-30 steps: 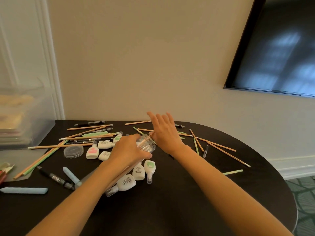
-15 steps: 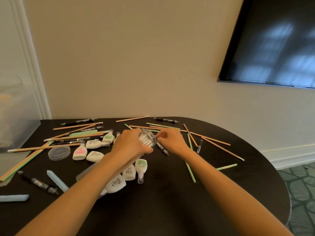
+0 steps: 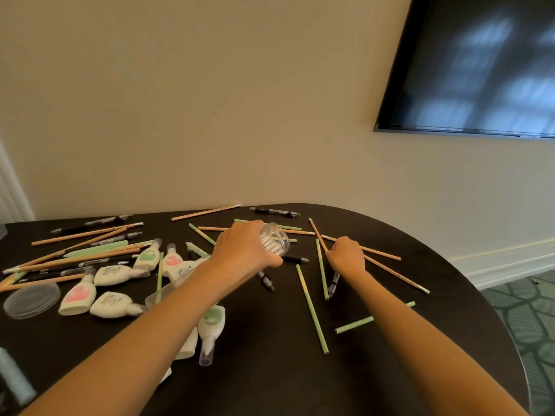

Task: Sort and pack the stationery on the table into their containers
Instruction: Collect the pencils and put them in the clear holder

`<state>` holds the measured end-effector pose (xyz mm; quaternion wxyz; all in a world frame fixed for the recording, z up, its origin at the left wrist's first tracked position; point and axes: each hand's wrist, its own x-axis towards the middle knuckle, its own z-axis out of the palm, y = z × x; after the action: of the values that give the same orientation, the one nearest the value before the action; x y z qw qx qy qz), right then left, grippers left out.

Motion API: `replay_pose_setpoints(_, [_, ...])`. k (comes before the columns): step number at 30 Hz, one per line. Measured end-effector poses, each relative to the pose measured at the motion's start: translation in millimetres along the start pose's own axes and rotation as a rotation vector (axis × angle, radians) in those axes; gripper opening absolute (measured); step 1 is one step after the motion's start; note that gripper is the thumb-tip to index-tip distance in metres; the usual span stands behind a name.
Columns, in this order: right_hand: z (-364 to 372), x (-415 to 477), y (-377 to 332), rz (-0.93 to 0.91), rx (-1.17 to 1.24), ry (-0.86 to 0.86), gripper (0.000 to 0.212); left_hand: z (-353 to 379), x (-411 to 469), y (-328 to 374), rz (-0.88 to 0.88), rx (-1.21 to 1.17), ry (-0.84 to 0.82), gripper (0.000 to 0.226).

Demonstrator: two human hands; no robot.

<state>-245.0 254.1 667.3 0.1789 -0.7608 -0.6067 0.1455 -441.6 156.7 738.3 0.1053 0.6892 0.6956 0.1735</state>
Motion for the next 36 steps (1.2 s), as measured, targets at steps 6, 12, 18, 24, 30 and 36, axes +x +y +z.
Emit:
replay_pose_setpoints(6, [14,20,-7,-0.006,-0.084,0.054,0.030,12,20,4,-0.002,0.022,-0.010,0.074])
replay_pose_setpoints(12, [13,24,-15,-0.053,0.036,0.059,0.021,18,28,7,-0.011,0.044,-0.019,0.074])
replay_pose_setpoints(18, [-20,35,5,-0.095,-0.015,0.176,0.024,25,33,17,-0.002,0.040,-0.046,0.076])
replay_pose_setpoints(24, [-51,50,62,-0.037,-0.334,0.080,0.026,29,35,28,0.020,0.072,-0.064,0.072])
replay_pose_setpoints(30, [-49,50,74,-0.017,-0.394,0.013,0.021,33,37,32,0.014,0.094,-0.075,0.075])
replay_pose_setpoints(36, [-43,50,72,-0.020,-0.343,0.009,0.023,35,37,32,0.024,0.096,-0.047,0.074])
